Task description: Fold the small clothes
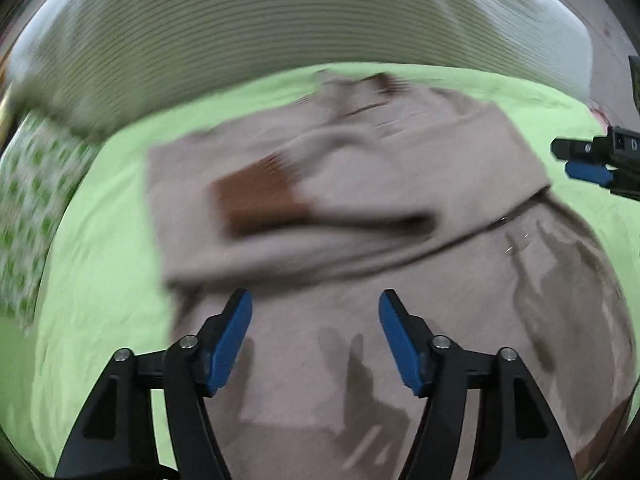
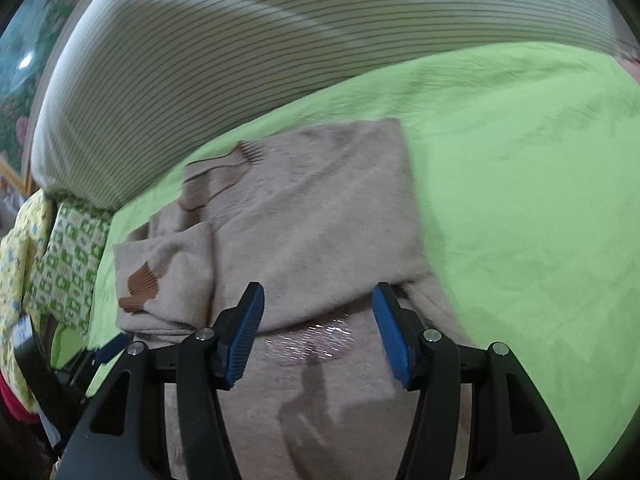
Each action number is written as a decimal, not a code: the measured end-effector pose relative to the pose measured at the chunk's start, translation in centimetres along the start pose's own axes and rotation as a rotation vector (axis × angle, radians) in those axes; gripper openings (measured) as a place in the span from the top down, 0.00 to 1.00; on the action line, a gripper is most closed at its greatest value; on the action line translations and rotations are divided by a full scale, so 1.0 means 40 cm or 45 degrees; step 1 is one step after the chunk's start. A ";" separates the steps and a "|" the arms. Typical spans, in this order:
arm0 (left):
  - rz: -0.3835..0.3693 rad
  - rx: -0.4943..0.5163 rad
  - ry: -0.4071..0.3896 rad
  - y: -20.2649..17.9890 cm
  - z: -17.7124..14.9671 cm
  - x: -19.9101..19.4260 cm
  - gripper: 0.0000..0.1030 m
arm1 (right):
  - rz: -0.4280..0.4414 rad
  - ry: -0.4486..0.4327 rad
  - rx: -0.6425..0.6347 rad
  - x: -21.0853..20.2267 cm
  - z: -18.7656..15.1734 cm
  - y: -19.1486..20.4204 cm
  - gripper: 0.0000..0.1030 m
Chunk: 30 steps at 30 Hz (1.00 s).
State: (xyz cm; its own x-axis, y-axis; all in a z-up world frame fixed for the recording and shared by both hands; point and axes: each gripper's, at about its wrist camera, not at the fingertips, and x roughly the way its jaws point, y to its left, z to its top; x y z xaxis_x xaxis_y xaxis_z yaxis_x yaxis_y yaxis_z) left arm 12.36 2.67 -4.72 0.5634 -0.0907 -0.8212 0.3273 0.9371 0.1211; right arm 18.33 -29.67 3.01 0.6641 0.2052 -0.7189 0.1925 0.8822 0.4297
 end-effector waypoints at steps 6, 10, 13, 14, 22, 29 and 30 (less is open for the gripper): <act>0.189 -0.153 0.093 0.176 -0.024 0.080 0.31 | 0.150 0.003 -0.469 0.076 -0.025 0.261 0.33; 0.253 -0.217 0.112 0.224 0.018 0.135 0.31 | 0.099 0.010 -0.854 0.137 -0.079 0.426 0.33; 0.255 -0.311 0.127 0.246 0.051 0.174 0.29 | 0.079 0.048 -1.058 0.202 -0.115 0.504 0.33; 0.260 -0.351 0.125 0.256 0.057 0.178 0.29 | 0.057 0.054 -1.115 0.227 -0.126 0.522 0.33; 0.262 -0.598 0.116 0.296 0.050 0.199 0.29 | 0.076 0.006 -0.645 0.233 0.016 0.400 0.95; 0.213 -0.674 0.124 0.303 0.055 0.208 0.28 | 0.032 -0.199 0.234 0.085 0.100 -0.054 0.95; 0.215 -0.670 0.131 0.296 0.057 0.213 0.28 | 0.028 -0.169 0.256 0.099 0.092 -0.077 0.95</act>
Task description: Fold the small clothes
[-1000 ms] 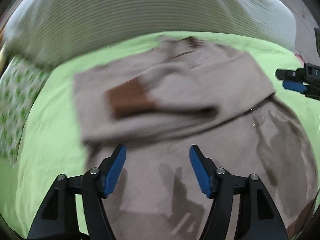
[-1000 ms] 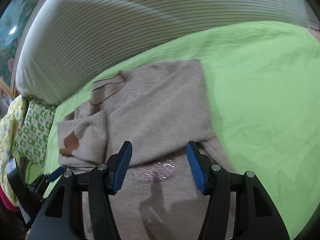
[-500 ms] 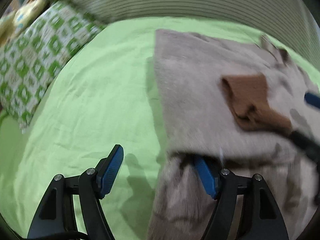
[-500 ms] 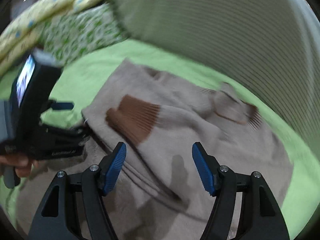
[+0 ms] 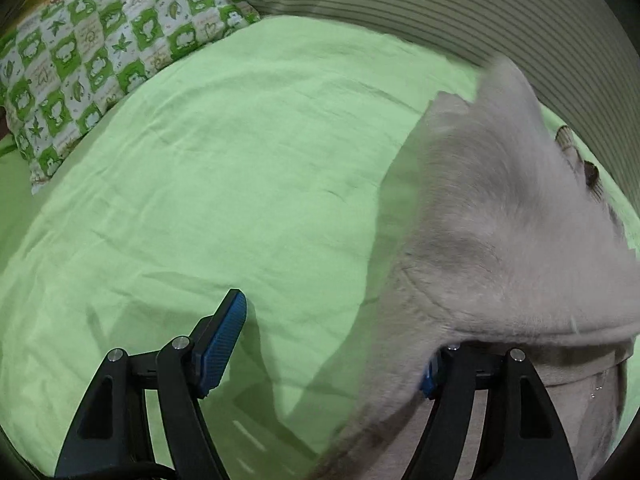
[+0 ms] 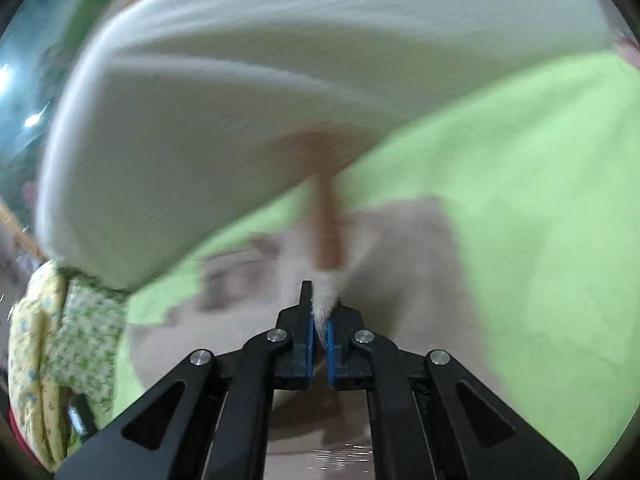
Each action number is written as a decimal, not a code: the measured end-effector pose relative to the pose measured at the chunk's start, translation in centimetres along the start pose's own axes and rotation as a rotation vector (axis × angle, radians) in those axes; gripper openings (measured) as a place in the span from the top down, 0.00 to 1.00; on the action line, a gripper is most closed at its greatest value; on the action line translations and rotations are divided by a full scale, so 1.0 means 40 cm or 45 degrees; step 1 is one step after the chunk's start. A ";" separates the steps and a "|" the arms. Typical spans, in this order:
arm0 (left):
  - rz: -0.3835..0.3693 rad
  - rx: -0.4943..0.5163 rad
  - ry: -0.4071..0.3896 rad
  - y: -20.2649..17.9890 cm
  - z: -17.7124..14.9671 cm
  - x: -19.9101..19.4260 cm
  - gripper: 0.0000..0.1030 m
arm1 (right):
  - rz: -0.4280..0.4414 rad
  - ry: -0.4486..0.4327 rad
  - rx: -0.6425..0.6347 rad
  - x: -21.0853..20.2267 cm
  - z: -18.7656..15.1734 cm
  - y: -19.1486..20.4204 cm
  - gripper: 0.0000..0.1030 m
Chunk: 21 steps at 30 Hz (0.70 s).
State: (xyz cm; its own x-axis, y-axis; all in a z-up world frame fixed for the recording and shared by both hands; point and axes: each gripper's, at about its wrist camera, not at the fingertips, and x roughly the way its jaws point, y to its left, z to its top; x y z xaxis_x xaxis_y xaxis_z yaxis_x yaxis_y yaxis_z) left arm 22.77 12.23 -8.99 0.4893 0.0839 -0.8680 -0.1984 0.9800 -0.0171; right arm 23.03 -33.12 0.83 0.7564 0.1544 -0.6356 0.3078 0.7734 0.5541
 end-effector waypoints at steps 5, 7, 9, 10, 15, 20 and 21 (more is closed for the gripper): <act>0.001 -0.076 0.007 0.021 0.012 0.012 0.28 | 0.078 0.128 0.064 0.046 -0.047 -0.049 0.92; -0.035 -0.144 0.004 0.045 0.013 0.007 0.28 | 0.101 0.127 0.066 0.048 -0.044 -0.040 0.91; -0.067 -0.237 -0.015 0.074 0.009 -0.003 0.28 | 0.135 0.087 0.001 0.034 -0.032 -0.005 0.91; -0.076 -0.271 -0.016 0.086 0.011 -0.001 0.28 | 0.143 0.065 -0.051 0.026 -0.023 0.011 0.91; -0.088 -0.370 0.006 0.107 -0.002 0.017 0.28 | 0.067 0.127 -0.143 0.038 -0.032 0.021 0.84; -0.083 -0.293 0.047 0.096 0.002 0.015 0.28 | -0.049 0.165 0.003 0.037 -0.053 -0.091 0.78; -0.090 -0.279 0.059 0.096 0.001 0.013 0.28 | -0.054 0.156 0.023 0.030 -0.051 -0.108 0.78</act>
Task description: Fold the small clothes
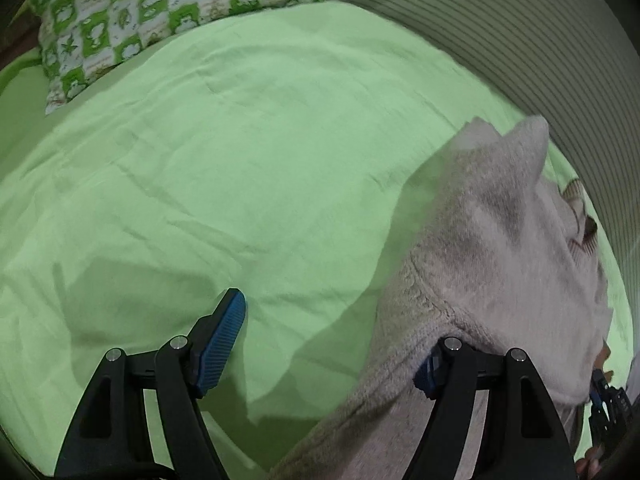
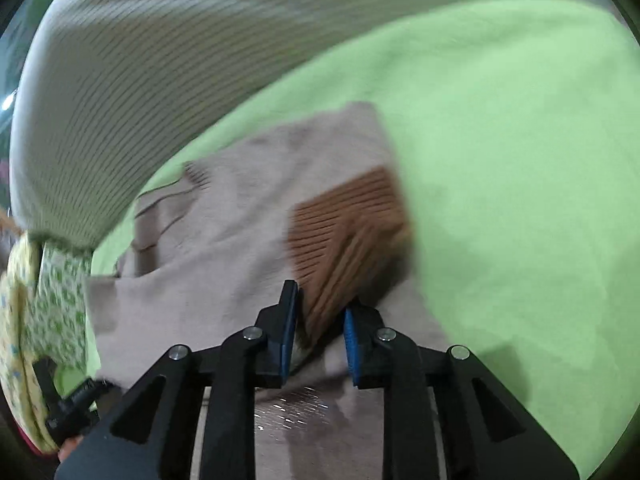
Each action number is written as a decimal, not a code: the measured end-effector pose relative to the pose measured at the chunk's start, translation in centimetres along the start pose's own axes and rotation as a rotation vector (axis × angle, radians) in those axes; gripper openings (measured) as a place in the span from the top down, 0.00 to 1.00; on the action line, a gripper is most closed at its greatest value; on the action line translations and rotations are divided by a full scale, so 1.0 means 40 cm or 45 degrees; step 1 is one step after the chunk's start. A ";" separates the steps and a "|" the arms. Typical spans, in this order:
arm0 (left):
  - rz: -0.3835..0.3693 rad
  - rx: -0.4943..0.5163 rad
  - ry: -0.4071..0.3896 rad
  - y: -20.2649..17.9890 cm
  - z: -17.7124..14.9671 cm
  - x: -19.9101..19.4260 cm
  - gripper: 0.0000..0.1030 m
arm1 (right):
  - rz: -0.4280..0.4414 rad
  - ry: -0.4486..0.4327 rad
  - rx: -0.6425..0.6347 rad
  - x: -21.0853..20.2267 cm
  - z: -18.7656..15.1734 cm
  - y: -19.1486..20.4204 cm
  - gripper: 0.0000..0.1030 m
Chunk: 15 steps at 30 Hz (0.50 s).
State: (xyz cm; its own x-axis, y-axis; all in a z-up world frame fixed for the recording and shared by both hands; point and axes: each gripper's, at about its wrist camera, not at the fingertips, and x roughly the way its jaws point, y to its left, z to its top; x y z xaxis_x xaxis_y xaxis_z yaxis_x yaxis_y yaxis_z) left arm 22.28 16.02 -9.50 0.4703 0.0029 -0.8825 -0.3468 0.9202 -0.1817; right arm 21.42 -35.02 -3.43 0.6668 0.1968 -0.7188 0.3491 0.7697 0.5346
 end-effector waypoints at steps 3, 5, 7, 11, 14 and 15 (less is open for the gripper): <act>-0.014 0.048 0.042 0.003 -0.009 -0.012 0.28 | 0.003 -0.016 0.000 -0.019 0.005 -0.013 0.78; -0.050 0.072 0.080 0.007 -0.034 -0.039 0.28 | -0.010 -0.023 -0.030 -0.030 0.012 -0.010 0.78; -0.116 0.067 0.106 0.012 -0.047 -0.076 0.28 | -0.025 -0.034 -0.048 -0.043 0.016 0.003 0.76; -0.197 0.113 0.037 -0.007 -0.032 -0.164 0.24 | -0.083 -0.139 -0.070 -0.099 0.027 0.013 0.68; -0.255 0.165 -0.010 -0.063 0.043 -0.184 0.23 | -0.092 -0.169 -0.113 -0.113 0.033 0.044 0.66; -0.265 0.180 -0.017 -0.087 0.061 -0.185 0.22 | -0.079 -0.170 -0.133 -0.113 0.035 0.059 0.66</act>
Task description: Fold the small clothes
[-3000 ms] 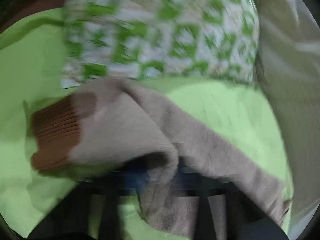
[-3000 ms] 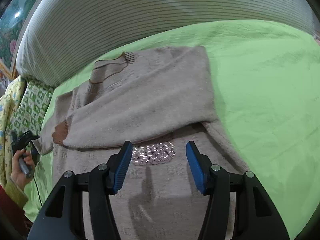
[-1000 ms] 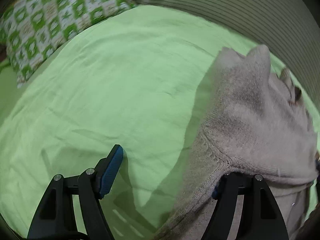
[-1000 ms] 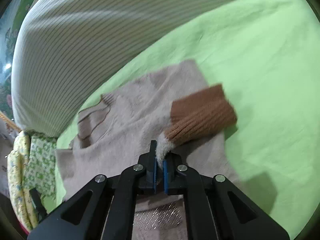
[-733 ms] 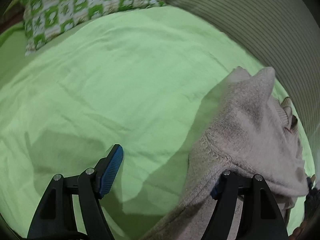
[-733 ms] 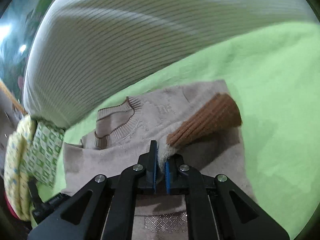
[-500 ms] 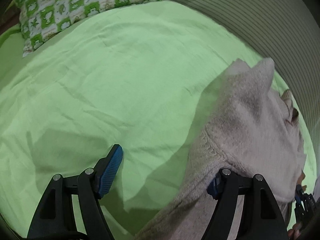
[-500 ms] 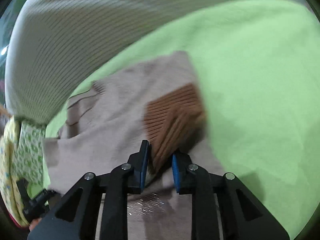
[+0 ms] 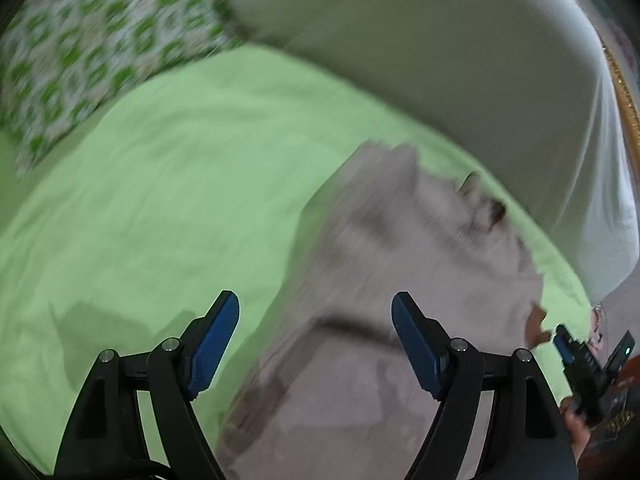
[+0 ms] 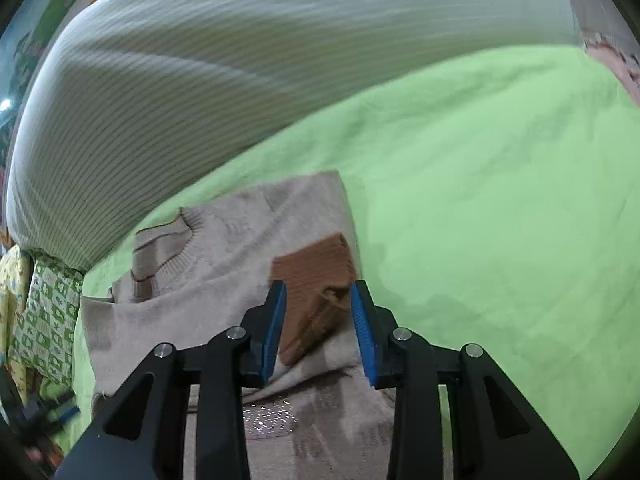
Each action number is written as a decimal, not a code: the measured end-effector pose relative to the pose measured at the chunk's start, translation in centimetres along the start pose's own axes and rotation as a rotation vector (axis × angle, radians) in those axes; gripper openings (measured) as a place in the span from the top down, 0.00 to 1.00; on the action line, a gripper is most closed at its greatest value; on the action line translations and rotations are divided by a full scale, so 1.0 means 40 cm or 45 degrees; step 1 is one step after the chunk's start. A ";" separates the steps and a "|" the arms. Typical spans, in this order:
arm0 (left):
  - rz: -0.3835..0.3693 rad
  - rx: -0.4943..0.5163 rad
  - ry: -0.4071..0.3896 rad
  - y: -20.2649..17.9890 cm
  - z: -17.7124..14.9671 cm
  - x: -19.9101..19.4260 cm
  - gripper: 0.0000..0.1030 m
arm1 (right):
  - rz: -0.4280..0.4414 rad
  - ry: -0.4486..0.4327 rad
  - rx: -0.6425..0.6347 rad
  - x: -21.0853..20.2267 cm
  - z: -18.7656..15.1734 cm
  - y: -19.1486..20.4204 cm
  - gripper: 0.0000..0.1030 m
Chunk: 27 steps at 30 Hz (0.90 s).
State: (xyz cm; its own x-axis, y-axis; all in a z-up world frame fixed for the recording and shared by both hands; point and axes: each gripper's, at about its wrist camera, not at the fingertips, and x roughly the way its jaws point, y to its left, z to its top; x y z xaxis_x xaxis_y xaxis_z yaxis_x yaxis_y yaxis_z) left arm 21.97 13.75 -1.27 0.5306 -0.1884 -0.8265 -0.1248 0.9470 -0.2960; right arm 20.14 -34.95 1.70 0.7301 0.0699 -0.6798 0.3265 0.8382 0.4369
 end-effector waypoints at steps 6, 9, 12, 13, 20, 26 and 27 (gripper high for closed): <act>0.034 0.045 0.057 -0.086 0.082 0.076 0.22 | 0.282 0.122 -0.120 0.053 0.047 0.159 0.66; -0.036 -0.092 0.099 -0.052 0.016 0.085 0.22 | 0.482 0.233 -0.207 0.106 0.080 0.278 0.66; -0.124 -0.268 0.155 -0.005 -0.066 0.105 0.22 | 0.625 0.378 -0.252 0.189 0.101 0.409 0.66; -0.145 -0.314 0.173 0.007 -0.087 0.115 0.22 | 0.650 0.436 -0.276 0.230 0.107 0.463 0.66; -0.231 -0.565 0.138 0.067 -0.093 0.183 0.22 | 0.645 0.631 -0.450 0.409 0.056 0.686 0.66; -0.175 -0.535 0.073 0.065 -0.078 0.211 0.43 | 0.583 0.848 -0.524 0.543 -0.028 0.775 0.66; -0.159 -0.512 0.071 0.061 -0.079 0.212 0.53 | 0.582 0.847 -0.542 0.548 -0.032 0.783 0.72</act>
State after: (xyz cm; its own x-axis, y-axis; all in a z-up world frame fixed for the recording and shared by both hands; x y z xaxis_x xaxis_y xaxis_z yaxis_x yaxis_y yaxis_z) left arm 23.51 13.64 -10.52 0.5178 -0.3194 -0.7937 -0.3853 0.7413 -0.5496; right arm 45.61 -6.47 -0.28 0.1939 0.6309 -0.7513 -0.2549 0.7719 0.5824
